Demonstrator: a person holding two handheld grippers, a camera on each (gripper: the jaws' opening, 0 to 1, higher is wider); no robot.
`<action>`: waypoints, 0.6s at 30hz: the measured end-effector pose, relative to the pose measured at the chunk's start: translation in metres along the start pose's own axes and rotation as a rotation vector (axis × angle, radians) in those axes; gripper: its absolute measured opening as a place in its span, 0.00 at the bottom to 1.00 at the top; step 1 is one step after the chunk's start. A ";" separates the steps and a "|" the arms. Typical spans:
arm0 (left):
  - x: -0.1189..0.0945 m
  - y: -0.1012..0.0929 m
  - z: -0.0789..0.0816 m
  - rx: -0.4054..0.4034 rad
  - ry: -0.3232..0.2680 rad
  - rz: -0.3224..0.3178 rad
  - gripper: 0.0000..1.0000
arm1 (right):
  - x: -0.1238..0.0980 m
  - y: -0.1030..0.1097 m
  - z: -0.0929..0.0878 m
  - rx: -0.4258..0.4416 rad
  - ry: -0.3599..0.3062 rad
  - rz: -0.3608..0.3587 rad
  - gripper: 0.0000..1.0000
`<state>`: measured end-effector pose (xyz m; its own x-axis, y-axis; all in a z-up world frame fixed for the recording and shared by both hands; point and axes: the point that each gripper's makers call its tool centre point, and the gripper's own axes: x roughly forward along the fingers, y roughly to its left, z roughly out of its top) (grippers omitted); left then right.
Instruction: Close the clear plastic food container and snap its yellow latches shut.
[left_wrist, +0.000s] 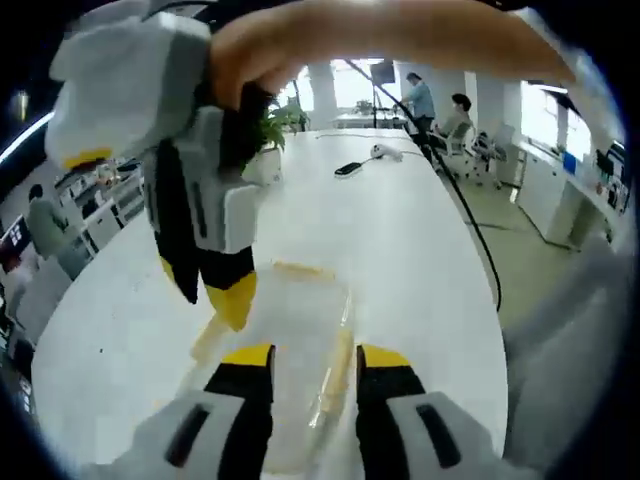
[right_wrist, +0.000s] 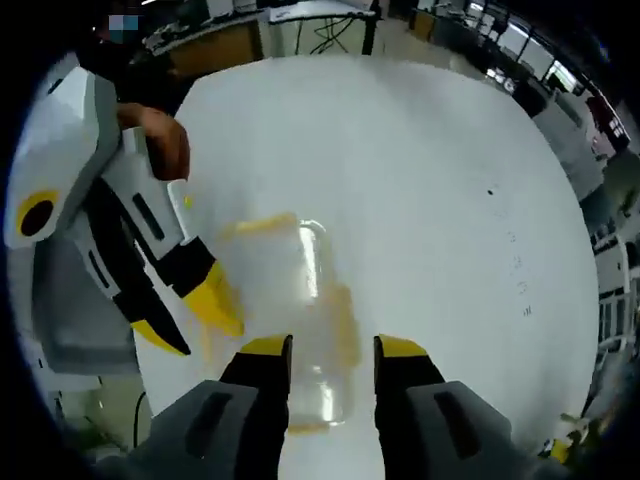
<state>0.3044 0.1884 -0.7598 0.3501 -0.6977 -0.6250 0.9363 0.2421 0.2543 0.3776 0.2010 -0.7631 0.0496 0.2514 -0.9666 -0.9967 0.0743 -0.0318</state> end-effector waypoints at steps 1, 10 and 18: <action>0.001 0.000 -0.002 0.054 0.012 0.020 0.26 | 0.001 0.000 0.001 -0.012 0.011 0.005 0.27; 0.008 -0.005 -0.008 0.191 0.065 0.056 0.24 | 0.014 0.001 0.002 -0.072 0.082 0.083 0.24; 0.012 -0.007 -0.009 0.239 0.072 0.065 0.25 | 0.017 0.001 0.000 -0.036 0.110 0.181 0.24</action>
<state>0.3022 0.1845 -0.7761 0.4188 -0.6337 -0.6504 0.8819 0.1131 0.4576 0.3774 0.2051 -0.7792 -0.1360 0.1505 -0.9792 -0.9904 0.0023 0.1379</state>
